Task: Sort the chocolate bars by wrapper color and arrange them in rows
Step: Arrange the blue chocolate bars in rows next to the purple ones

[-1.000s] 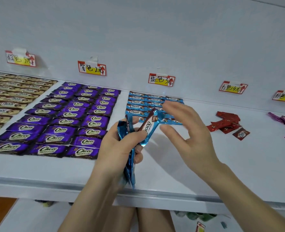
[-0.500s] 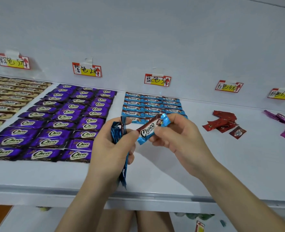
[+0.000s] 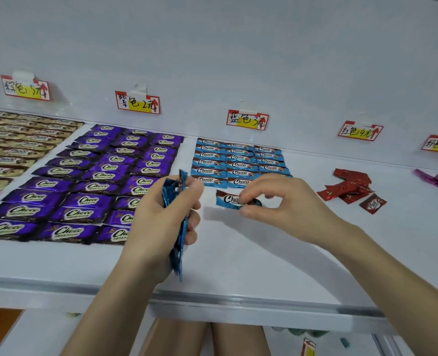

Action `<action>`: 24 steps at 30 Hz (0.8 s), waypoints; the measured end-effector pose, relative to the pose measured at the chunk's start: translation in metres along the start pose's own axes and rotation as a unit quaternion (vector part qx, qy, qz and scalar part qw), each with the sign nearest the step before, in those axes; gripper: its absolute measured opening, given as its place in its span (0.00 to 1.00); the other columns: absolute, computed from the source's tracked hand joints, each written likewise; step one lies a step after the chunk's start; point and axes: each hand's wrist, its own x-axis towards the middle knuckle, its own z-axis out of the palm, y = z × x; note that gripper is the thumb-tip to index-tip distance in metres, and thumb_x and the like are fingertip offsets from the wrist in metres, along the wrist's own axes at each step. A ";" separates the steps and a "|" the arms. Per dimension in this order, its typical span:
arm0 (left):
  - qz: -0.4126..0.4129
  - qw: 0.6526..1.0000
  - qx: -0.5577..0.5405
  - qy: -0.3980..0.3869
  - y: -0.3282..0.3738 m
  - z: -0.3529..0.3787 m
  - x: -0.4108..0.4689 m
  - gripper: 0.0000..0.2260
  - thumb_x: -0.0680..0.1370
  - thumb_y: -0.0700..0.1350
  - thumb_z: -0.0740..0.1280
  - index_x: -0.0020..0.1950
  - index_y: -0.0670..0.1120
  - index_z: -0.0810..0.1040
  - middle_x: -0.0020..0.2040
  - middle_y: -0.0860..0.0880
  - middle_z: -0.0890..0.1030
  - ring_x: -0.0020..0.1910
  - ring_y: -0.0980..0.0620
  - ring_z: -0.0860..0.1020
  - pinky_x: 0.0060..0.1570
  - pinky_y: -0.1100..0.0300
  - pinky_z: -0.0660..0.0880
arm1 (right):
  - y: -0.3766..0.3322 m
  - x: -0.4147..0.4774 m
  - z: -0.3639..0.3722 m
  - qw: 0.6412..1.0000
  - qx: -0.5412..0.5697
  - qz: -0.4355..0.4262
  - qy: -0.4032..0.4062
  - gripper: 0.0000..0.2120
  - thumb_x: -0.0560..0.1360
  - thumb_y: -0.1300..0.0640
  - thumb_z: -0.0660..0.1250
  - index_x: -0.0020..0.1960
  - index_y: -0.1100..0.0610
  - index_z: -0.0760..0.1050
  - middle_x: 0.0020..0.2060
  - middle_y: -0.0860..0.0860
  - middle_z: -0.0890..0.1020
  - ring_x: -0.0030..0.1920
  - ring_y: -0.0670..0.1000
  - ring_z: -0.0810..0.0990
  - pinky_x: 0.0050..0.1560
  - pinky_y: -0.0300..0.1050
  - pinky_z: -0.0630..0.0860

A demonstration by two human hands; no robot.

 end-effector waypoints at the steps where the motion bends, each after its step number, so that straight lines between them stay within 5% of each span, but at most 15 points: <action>1: -0.010 1.000 -0.011 0.004 0.001 -0.003 -0.001 0.09 0.71 0.49 0.69 0.46 0.46 0.75 0.31 0.49 0.73 0.23 0.57 0.67 0.19 0.67 0.64 | 0.003 0.002 0.004 1.000 -0.010 0.025 -0.015 0.04 0.70 0.59 0.72 0.44 0.51 0.81 0.40 0.40 0.79 0.46 0.40 0.75 0.44 0.27 0.68; 4: -0.044 0.998 -0.047 0.017 0.006 -0.009 -0.004 0.22 0.64 0.58 0.67 0.51 0.45 0.75 0.32 0.50 0.71 0.22 0.57 0.67 0.18 0.67 0.62 | 0.010 0.010 0.022 0.994 -0.088 0.020 -0.069 0.05 0.72 0.58 0.70 0.47 0.56 0.82 0.42 0.47 0.82 0.45 0.45 0.76 0.45 0.39 0.72; 6: -0.070 0.994 -0.080 0.021 0.007 -0.013 -0.003 0.20 0.69 0.58 0.65 0.52 0.45 0.75 0.31 0.50 0.70 0.22 0.56 0.66 0.17 0.68 0.61 | 0.011 0.016 0.030 0.990 -0.120 -0.001 -0.080 0.08 0.74 0.56 0.68 0.50 0.57 0.82 0.45 0.50 0.82 0.47 0.48 0.76 0.48 0.45 0.72; 10: -0.074 0.985 -0.152 0.024 0.009 -0.021 0.000 0.12 0.78 0.50 0.56 0.49 0.43 0.75 0.31 0.48 0.70 0.23 0.55 0.65 0.18 0.68 0.60 | 0.016 0.031 0.039 0.983 -0.170 -0.032 -0.067 0.10 0.75 0.55 0.66 0.55 0.55 0.81 0.49 0.51 0.80 0.52 0.50 0.74 0.49 0.41 0.67; 24: -0.065 0.986 -0.136 0.066 0.005 -0.025 0.013 0.07 0.78 0.46 0.61 0.51 0.44 0.75 0.31 0.49 0.72 0.21 0.56 0.67 0.19 0.68 0.61 | 0.022 0.055 0.046 0.978 -0.193 -0.023 -0.077 0.12 0.76 0.56 0.64 0.59 0.54 0.79 0.54 0.50 0.79 0.55 0.48 0.74 0.52 0.38 0.68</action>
